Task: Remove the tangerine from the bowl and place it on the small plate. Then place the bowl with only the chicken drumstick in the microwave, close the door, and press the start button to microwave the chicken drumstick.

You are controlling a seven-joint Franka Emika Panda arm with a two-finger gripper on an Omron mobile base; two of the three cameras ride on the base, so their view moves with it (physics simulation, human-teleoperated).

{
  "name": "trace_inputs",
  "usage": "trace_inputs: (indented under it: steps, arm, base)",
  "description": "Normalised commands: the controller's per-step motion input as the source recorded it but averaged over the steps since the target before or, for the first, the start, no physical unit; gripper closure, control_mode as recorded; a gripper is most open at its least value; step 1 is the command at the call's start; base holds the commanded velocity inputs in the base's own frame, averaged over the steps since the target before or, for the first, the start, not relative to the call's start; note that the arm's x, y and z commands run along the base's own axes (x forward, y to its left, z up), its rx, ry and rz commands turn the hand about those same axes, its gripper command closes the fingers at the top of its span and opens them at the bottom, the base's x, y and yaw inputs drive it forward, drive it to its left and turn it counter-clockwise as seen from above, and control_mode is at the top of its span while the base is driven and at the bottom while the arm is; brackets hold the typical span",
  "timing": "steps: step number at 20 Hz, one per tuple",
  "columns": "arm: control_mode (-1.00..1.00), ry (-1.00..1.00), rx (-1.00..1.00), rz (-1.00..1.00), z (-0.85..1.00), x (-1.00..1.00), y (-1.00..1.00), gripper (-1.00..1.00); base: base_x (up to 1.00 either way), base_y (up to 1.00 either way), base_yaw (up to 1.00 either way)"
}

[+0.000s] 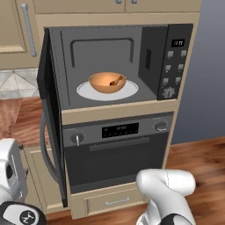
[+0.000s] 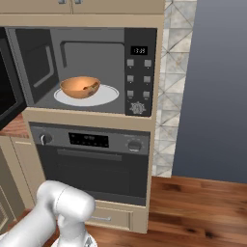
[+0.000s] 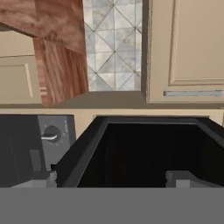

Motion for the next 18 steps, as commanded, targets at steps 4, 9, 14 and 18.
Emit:
trace_inputs:
  steps: [4,9,14,18]
  arm:
    - [-1.0,0.01,0.0,0.0,-0.02,0.63,-0.28,-1.0]
    - [-1.0,0.0,0.0,0.0,0.0,0.26,-0.44,-1.0]
    - [-1.0,-0.02,0.02,-0.02,0.02,0.03,-0.67,-1.0]
    - [-1.0,-0.18,0.04,-0.07,0.15,-0.52,-1.0,-1.0]
  base:
    - [0.0,0.0,0.0]
    - [0.0,0.0,0.0]
    - [0.0,0.0,0.0]
    - [0.0,0.0,0.0]
